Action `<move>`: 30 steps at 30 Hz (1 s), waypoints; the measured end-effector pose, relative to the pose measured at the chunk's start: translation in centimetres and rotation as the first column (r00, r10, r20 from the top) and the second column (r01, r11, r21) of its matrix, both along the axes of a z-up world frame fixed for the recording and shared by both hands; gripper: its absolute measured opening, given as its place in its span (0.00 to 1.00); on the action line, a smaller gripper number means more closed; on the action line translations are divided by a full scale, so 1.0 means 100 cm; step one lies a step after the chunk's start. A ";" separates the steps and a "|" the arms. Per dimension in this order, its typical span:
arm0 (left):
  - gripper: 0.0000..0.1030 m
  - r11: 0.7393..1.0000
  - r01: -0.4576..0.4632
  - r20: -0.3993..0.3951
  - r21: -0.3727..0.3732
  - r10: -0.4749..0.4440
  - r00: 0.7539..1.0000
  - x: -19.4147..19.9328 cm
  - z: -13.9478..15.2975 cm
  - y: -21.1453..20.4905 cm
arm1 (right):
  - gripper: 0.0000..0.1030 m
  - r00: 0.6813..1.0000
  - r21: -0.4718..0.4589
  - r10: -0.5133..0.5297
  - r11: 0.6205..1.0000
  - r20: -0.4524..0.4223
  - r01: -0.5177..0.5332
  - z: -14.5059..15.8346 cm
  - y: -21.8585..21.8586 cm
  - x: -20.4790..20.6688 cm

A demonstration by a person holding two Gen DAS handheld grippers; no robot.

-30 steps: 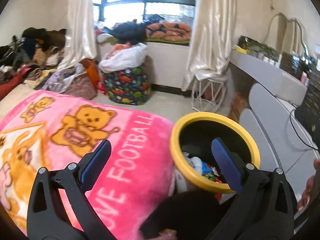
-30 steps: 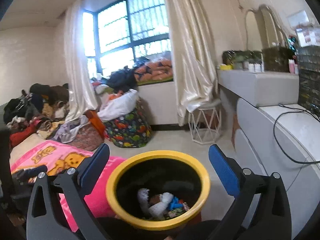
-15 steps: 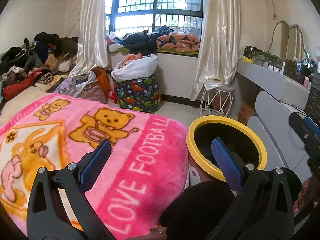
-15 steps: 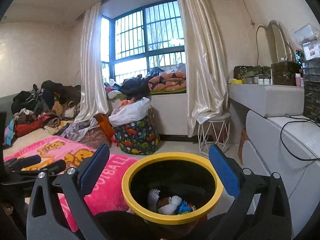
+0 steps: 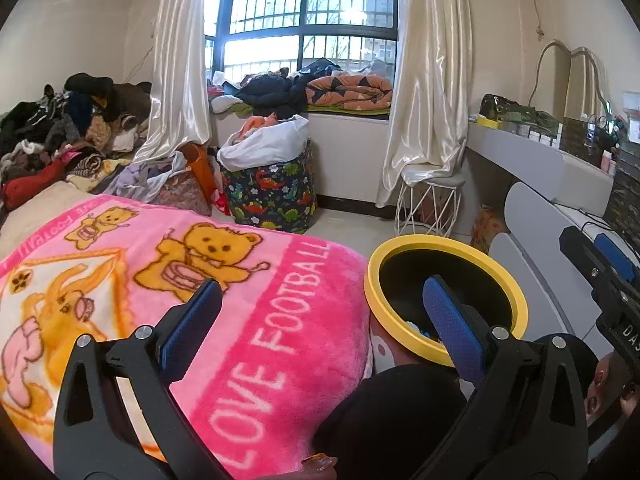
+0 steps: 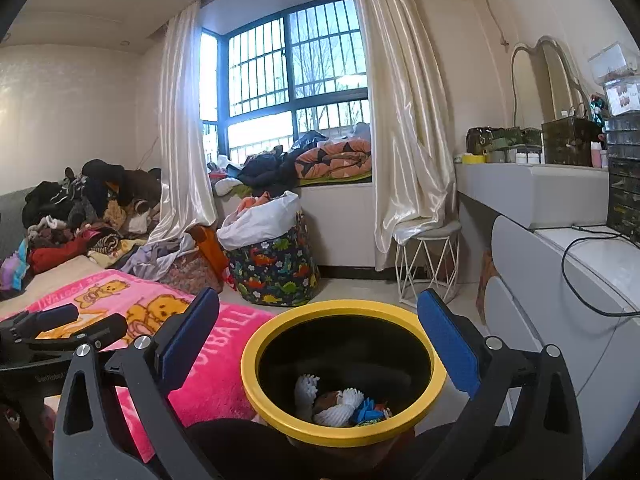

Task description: Collect trash

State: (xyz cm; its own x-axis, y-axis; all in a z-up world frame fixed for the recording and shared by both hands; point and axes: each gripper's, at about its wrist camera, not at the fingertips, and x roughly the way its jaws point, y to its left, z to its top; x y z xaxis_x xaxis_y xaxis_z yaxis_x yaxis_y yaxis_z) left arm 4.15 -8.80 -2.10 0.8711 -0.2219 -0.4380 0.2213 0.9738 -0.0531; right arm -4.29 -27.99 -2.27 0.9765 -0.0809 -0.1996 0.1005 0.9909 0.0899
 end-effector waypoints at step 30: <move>0.90 1.000 -0.001 0.005 0.002 0.001 1.000 -0.001 0.000 -0.001 | 0.94 1.000 0.002 0.004 1.000 -0.006 -0.004 -0.001 0.000 0.001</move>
